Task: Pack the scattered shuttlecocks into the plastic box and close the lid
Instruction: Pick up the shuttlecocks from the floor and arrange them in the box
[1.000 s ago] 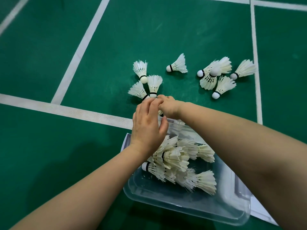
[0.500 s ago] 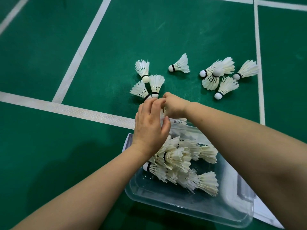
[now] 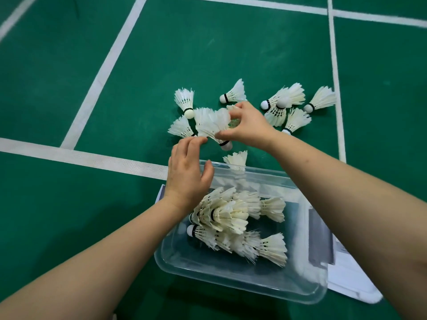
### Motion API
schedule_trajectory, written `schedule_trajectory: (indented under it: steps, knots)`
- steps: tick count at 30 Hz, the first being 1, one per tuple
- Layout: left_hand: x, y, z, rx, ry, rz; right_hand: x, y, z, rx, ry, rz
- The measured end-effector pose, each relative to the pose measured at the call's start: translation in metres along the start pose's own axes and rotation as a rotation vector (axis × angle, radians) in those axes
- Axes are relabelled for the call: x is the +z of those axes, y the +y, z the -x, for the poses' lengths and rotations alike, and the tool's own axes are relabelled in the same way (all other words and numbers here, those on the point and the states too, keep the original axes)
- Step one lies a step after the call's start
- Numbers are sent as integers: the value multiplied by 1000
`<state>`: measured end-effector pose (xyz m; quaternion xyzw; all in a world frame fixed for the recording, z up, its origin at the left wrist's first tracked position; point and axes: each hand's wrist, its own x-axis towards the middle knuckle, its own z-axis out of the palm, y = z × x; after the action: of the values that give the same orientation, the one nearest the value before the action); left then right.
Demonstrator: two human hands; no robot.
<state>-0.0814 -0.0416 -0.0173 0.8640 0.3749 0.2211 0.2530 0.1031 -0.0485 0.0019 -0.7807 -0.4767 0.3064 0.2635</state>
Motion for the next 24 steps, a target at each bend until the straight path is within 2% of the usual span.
schedule_trajectory:
  steps: [10, 15, 20, 24]
  knots:
    - [0, 18, -1, -31, -36, -15, -33, -5, 58, -29, 46, -121]
    - [-2, 33, 7, 15, -93, -18, -41, -4, 88, -37, 88, -153]
    - [3, 78, 23, -26, -173, 210, -45, -3, 129, 40, 179, -245]
    - [7, 106, 27, -112, -153, 367, -46, 2, 159, 87, 200, -302]
